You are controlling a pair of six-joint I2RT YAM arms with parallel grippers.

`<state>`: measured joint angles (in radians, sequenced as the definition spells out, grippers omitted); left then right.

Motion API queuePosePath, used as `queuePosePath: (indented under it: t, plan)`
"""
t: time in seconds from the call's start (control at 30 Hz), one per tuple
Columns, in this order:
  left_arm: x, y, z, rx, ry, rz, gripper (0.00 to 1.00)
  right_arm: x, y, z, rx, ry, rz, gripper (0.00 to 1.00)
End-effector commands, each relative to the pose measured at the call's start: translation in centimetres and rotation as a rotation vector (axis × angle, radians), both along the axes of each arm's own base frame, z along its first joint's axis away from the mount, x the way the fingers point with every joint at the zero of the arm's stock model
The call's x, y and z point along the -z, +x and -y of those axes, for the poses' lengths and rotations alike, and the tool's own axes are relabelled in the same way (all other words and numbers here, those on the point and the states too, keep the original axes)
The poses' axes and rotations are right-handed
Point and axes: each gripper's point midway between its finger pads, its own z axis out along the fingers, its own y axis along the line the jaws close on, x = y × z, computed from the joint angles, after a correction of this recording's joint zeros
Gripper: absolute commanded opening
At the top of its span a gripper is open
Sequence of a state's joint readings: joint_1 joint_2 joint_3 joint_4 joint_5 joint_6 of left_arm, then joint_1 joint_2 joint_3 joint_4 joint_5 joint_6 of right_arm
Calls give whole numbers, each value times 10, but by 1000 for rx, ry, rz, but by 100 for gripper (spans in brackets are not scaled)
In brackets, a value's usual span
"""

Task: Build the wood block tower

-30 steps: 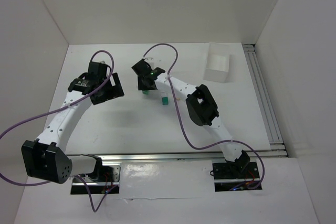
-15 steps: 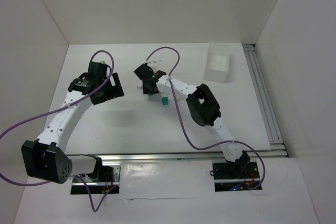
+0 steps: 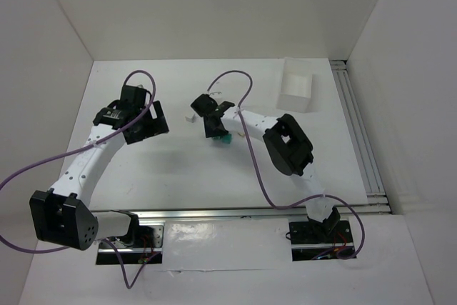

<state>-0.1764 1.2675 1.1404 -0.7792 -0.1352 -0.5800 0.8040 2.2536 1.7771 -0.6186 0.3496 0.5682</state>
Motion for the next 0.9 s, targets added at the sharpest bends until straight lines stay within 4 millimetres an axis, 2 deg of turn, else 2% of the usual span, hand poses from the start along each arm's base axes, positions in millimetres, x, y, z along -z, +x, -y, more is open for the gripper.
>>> queuePosePath:
  t: [0.0, 0.07, 0.13, 0.23, 0.3, 0.33, 0.4, 0.47, 0.53, 0.6, 0.63, 0.87]
  plan:
    - [-4, 2, 2, 3, -5, 28, 100, -40, 1, -14, -11, 74, 66, 41]
    - [-1, 2, 3, 9, -12, 16, 100, -50, 4, -17, -11, 85, 76, 48]
    - [-1, 2, 3, 9, -12, 16, 100, -53, 0, -20, -20, 84, 75, 52]
    - [-1, 2, 5, 14, -19, 15, 100, -74, 3, -20, -21, 99, 108, 53]
    - [-1, 2, 5, 14, -19, 15, 100, -96, 1, -22, -17, 129, 142, 56]
    - [-1, 2, 5, 14, -19, 15, 100, -97, -2, -20, -10, 133, 140, 61]
    - [1, 2, 5, 14, -19, 15, 100, -113, -3, -13, 10, 141, 166, 69]
    - [3, 2, 5, 14, -18, 6, 100, -110, -7, 2, 61, 109, 172, 77]
    - [3, 2, 5, 14, -18, 6, 100, -104, -16, 17, 92, 82, 160, 81]
    - [3, 2, 5, 14, -18, 6, 100, -95, -25, 21, 101, 90, 128, 88]
    - [3, 2, 5, 14, -18, 6, 100, -84, -28, 25, 113, 90, 102, 92]
    - [0, 1, 9, 26, -37, 13, 100, -57, -42, 17, 129, 148, 21, 97]
